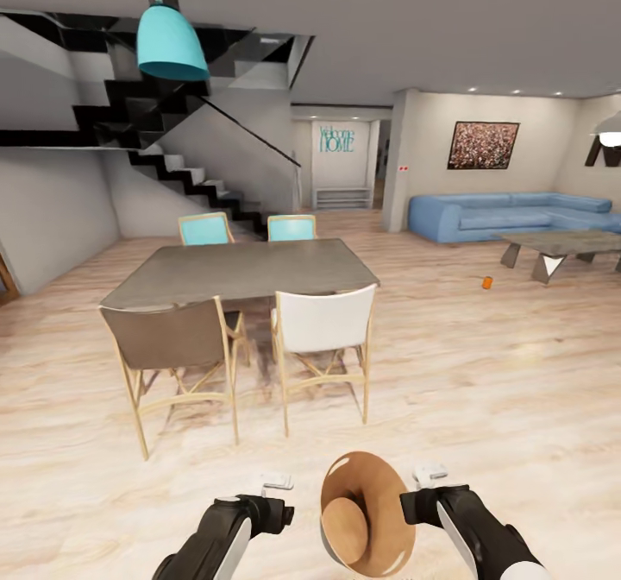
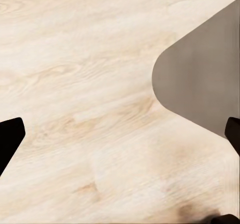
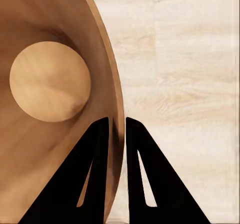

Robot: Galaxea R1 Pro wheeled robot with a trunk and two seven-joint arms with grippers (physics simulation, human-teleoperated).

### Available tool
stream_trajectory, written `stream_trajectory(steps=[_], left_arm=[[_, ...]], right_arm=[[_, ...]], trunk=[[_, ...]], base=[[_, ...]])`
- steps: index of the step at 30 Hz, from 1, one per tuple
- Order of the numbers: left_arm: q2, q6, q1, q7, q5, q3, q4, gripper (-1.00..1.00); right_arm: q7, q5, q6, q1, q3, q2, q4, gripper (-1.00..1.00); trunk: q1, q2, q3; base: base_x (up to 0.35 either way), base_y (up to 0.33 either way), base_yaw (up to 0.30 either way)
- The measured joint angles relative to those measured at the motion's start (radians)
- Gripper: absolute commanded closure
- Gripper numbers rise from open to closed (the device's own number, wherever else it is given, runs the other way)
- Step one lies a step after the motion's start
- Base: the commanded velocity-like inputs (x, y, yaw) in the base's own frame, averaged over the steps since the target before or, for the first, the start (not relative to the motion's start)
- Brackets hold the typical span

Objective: Put the three can of soda from the living room inside the tash can in the kitchen.

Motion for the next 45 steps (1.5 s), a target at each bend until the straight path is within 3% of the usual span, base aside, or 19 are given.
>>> stream_trajectory(steps=[11,25,45], left_arm=[[0.001,-0.012,0.0,0.0,-0.001,0.0,0.0,-1.0],[0.002,-0.027,0.0,0.0,-0.003,-0.001,0.0,-1.0],[0.002,-0.028,0.0,0.0,-0.003,-0.002,0.0,-1.0]], right_arm=[[0.001,-0.001,0.0,0.0,0.0,0.0,0.0,1.0],[0.001,-0.003,0.0,0.0,0.0,0.0,0.0,1.0],[0.003,-0.001,-0.001,0.0,0.002,0.002,0.0,1.0]], trunk=[[0.0,0.0,0.0],[0.0,0.0,0.0],[0.0,0.0,0.0]], base=[[0.146,-0.155,-0.286],[0.324,-0.03,-0.286],[0.323,-0.148,-0.286]])
